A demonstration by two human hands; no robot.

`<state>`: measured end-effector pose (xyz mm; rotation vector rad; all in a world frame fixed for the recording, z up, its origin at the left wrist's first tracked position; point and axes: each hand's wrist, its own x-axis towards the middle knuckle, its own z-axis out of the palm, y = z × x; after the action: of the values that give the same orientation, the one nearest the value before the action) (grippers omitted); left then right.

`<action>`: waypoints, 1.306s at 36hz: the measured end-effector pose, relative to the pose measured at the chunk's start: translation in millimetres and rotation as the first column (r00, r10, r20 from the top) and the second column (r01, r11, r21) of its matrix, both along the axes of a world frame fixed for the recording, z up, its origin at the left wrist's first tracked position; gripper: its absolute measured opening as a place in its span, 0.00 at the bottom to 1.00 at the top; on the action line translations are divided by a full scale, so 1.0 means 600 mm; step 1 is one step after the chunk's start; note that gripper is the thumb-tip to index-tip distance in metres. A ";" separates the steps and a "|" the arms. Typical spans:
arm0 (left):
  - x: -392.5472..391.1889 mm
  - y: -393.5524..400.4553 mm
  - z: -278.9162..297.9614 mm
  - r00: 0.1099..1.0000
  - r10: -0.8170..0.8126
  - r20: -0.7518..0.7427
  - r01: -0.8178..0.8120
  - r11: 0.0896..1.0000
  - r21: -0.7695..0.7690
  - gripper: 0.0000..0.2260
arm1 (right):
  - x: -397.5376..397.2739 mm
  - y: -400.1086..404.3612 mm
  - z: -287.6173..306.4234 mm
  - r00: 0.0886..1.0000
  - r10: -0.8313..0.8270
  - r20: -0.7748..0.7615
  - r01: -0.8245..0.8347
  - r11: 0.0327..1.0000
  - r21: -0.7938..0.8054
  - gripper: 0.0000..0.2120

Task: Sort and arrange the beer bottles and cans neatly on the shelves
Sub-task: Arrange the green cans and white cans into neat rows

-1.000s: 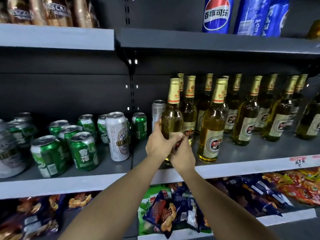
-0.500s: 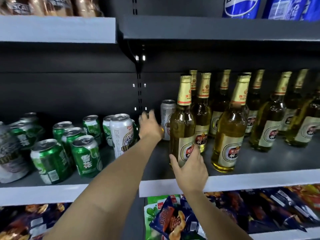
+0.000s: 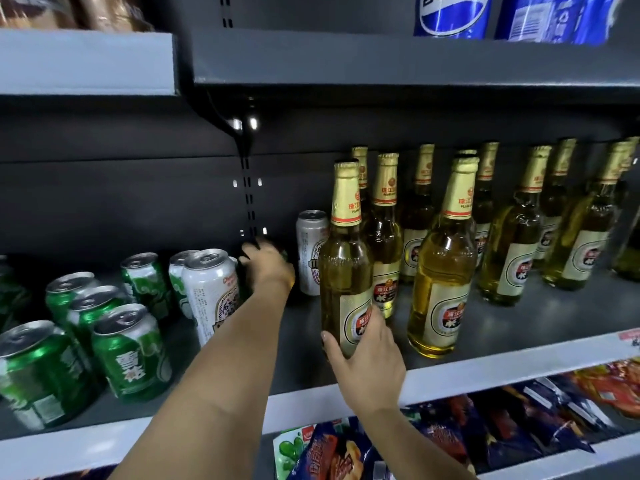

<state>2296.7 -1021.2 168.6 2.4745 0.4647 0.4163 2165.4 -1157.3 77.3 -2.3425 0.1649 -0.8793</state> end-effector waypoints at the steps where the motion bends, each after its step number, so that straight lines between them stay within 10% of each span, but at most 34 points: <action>1: -0.004 -0.004 0.003 1.000 0.005 0.001 -0.005 1.000 0.019 0.33 | 0.000 0.000 0.000 1.000 0.001 -0.002 -0.001 1.000 -0.003 0.39; 25: -0.220 -0.044 0.014 0.984 -0.159 0.076 0.154 0.986 0.068 0.27 | -0.011 -0.004 0.009 0.997 0.070 -0.012 -0.070 0.997 0.017 0.38; 47: -0.304 0.057 -0.014 0.989 0.091 0.115 -0.109 0.980 0.166 0.28 | -0.014 -0.016 0.018 0.990 0.131 -0.060 -0.129 0.991 0.042 0.39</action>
<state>2114.4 -986.9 160.5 2.5851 0.5303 0.6510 2156.8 -1166.8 88.2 -2.3172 0.0534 -0.7341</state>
